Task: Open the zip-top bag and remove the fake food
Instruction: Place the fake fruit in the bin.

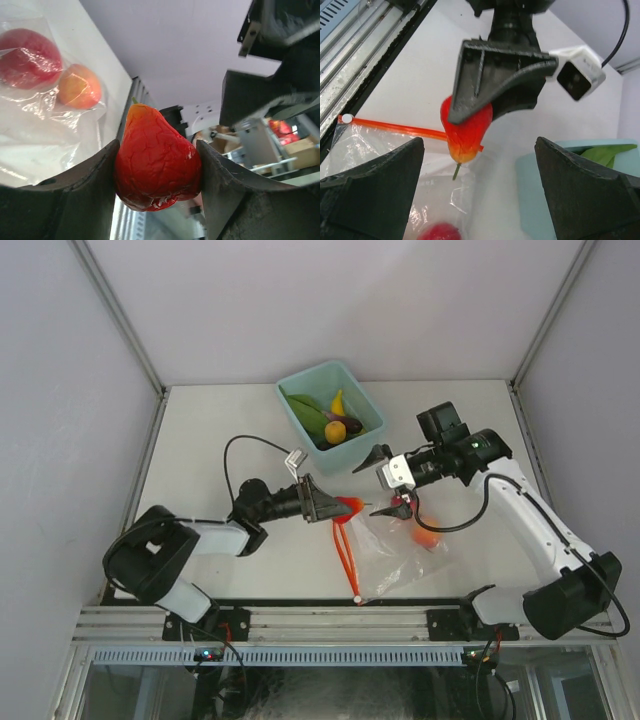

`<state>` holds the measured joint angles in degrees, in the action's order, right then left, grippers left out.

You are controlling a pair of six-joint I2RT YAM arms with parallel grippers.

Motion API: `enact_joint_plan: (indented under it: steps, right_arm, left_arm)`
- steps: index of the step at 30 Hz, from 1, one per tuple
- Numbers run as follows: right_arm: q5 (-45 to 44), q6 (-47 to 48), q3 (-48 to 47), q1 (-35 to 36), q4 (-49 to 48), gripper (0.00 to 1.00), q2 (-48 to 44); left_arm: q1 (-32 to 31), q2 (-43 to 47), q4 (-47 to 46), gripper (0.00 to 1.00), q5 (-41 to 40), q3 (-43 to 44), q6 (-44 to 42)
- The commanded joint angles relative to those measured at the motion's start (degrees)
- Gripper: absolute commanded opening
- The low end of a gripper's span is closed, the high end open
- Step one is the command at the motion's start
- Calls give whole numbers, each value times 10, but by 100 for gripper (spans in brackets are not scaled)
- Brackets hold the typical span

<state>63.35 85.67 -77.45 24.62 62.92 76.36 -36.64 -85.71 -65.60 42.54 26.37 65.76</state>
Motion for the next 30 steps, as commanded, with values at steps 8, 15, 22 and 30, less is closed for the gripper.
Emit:
enact_joint_plan:
  steps: [8,15,22,30]
  right_arm:
    - [-29,-191,15,42,-137,89,-31]
    - [-60,-248,23,61,-182,86,-23]
    - [-68,-253,35,89,-187,81,-20]
    - [-97,-271,47,99,-212,80,-8]
  left_arm:
    - [-6,-26,-138,29,-9,67,146]
    - [-16,-25,-134,29,-11,85,146]
    - [-18,-22,-132,31,-19,89,145]
    - [-22,-13,-117,38,-19,93,135]
